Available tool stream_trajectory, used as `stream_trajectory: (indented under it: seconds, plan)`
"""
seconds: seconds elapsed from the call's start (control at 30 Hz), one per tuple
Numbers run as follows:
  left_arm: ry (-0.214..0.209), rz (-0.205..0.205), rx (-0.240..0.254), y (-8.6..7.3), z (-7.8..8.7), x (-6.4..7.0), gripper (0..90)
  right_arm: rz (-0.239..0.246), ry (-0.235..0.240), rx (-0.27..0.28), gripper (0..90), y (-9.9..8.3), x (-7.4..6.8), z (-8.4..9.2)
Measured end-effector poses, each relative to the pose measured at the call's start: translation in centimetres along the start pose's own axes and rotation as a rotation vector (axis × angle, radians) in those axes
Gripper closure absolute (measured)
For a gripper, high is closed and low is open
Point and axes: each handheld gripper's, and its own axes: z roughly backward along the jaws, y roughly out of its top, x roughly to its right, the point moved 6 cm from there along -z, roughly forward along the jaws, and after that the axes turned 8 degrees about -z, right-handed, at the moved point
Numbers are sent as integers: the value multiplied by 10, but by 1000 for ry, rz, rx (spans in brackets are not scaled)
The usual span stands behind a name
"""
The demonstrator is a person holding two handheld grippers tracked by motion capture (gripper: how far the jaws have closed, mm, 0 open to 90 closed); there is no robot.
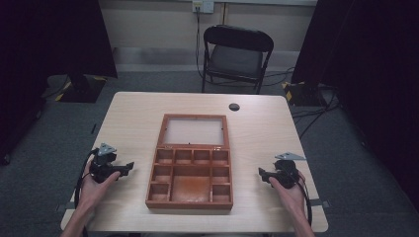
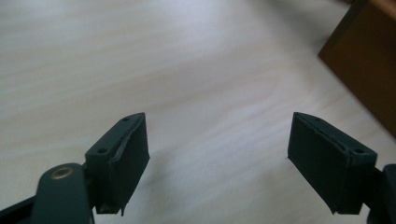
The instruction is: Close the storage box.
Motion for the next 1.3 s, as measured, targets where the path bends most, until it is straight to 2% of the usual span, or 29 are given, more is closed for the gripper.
stream_trajectory:
  seconds: [0.03,0.07,0.1,0.13,0.23,0.27,0.37,0.4,0.43,0.5,0.57,0.63,0.7,0.77,0.8,0.87,0.93,0.97,1.0,1.1,1.2,1.23,1.3]
  plan:
    - [-19,-9,1,2,-1,2,204,10,10,3,242,2,-4,-2]
    - [-19,-9,1,2,-1,2,203,17,17,6,243,5,-8,-4]
    - [-28,-33,-7,5,-2,4,203,17,17,6,243,5,-8,-4]
    - [-21,-51,-6,9,-4,7,205,36,28,9,250,12,-15,-7]
    - [-34,-47,6,15,-5,8,206,50,42,11,236,19,-22,-11]
    - [-32,-40,34,23,-4,9,208,53,61,19,226,27,-29,-15]
    - [-37,-47,28,30,-5,9,207,55,83,30,217,34,-37,-18]
    - [-36,-50,34,33,-5,10,208,66,98,35,211,40,-44,-21]
    - [-37,-45,68,39,-6,12,213,74,102,35,211,43,-47,-23]
    - [-49,-33,62,41,-8,13,211,78,104,34,213,45,-50,-24]
    - [-101,-6,56,44,-13,18,198,90,118,39,241,52,-58,-29]
    - [-96,-19,48,48,-16,22,198,93,126,41,238,55,-60,-30]
    - [-107,-22,60,53,-18,26,200,88,141,42,238,60,-65,-32]
    - [-105,-6,93,59,-19,28,204,83,154,49,232,65,-69,-34]
    - [-112,-3,90,62,-21,28,206,87,165,51,232,70,-73,-36]
    - [-120,-4,75,63,-23,28,200,91,176,54,233,76,-78,-37]
    - [-112,-5,83,69,-25,27,200,98,176,56,233,82,-81,-38]
    - [-104,-11,104,73,-25,27,200,98,176,56,233,82,-81,-38]
    - [-110,-34,81,79,-26,26,194,104,178,66,233,87,-84,-39]
    - [-115,-34,89,86,-28,25,191,105,180,66,233,92,-86,-41]
    - [-120,-17,95,101,-33,21,191,121,178,57,234,101,-90,-47]
    - [-120,-17,95,101,-33,21,191,121,178,57,234,101,-90,-47]
    - [-120,-7,91,106,-39,18,192,117,195,60,230,106,-96,-51]
